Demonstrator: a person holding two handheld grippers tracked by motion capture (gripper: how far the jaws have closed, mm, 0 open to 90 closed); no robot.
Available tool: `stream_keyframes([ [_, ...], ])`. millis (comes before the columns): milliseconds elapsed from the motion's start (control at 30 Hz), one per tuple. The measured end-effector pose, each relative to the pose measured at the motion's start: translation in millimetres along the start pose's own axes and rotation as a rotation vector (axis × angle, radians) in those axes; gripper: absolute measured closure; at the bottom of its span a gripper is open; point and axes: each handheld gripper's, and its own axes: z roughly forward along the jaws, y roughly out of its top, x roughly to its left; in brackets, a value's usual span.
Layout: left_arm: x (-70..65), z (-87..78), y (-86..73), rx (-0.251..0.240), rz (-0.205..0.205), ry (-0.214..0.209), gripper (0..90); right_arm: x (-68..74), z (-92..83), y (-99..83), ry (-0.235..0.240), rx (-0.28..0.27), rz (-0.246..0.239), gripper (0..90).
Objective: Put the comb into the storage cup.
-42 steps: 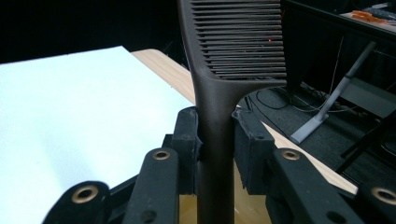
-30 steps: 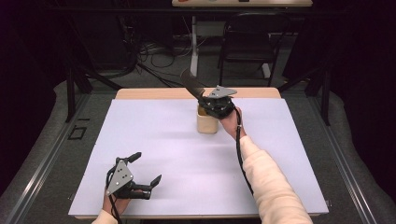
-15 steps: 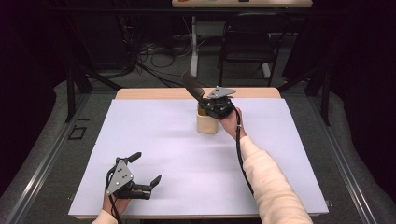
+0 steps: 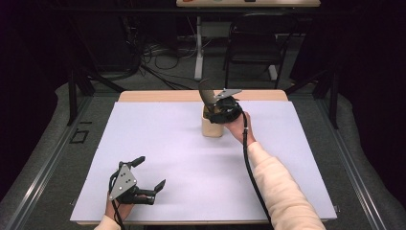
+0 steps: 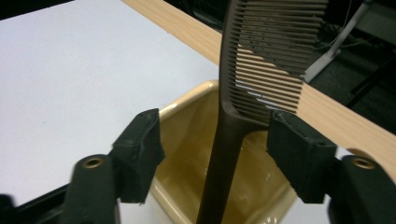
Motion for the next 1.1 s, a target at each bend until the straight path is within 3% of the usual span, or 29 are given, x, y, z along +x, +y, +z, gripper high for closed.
stream_keyframes([
  [33, 0.0, 0.0, 0.0, 0.0, 0.0, 0.0, 0.0, 0.0, 0.0, 0.0, 0.0, 0.0, 0.0, 31.8],
  [200, 0.5, 0.0, -0.1, -0.001, -0.001, 0.001, 0.0, -3.6, -11.5, 0.7, 0.038, 0.011, 0.034, 15.6],
  [467, 0.3, 0.1, 0.1, -0.002, 0.0, 0.001, 0.0, -2.8, -27.9, 2.3, 0.09, 0.002, 0.028, 7.2],
  [800, 0.0, -0.4, 0.0, 0.0, 0.001, 0.003, 0.0, -2.7, -43.7, -2.9, 0.123, 0.021, 0.014, 0.7],
  [1100, -1.0, -0.1, 0.3, 0.003, 0.005, 0.003, 0.0, -4.0, -60.7, -11.5, 0.148, 0.03, -0.001, 0.0],
])
